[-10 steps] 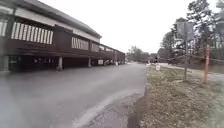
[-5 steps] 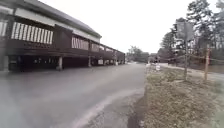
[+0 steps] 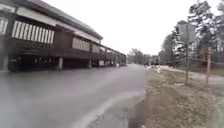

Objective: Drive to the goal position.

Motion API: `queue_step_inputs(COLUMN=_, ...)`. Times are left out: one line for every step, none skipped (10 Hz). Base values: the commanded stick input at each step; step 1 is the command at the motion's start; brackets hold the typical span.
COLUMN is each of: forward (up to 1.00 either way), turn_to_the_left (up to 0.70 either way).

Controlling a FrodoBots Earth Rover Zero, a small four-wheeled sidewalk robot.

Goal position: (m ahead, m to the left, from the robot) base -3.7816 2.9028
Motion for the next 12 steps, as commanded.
queue_step_inputs(forward=0.7, turn_to_the_left=0.35)
queue_step_inputs(forward=0.7, turn_to_the_left=0.35)
queue_step_inputs(forward=0.7, turn_to_the_left=0.35)
queue_step_inputs(forward=0.7, turn_to_the_left=0.35)
queue_step_inputs(forward=0.7, turn_to_the_left=0.35)
queue_step_inputs(forward=0.7, turn_to_the_left=0.35)
queue_step_inputs(forward=0.7, turn_to_the_left=0.35)
queue_step_inputs(forward=0.7, turn_to_the_left=0.35)
queue_step_inputs(forward=0.7, turn_to_the_left=0.35)
queue_step_inputs(forward=0.7, turn_to_the_left=0.35)
queue_step_inputs(forward=0.7, turn_to_the_left=0.35)
queue_step_inputs(forward=0.0, turn_to_the_left=0.7)
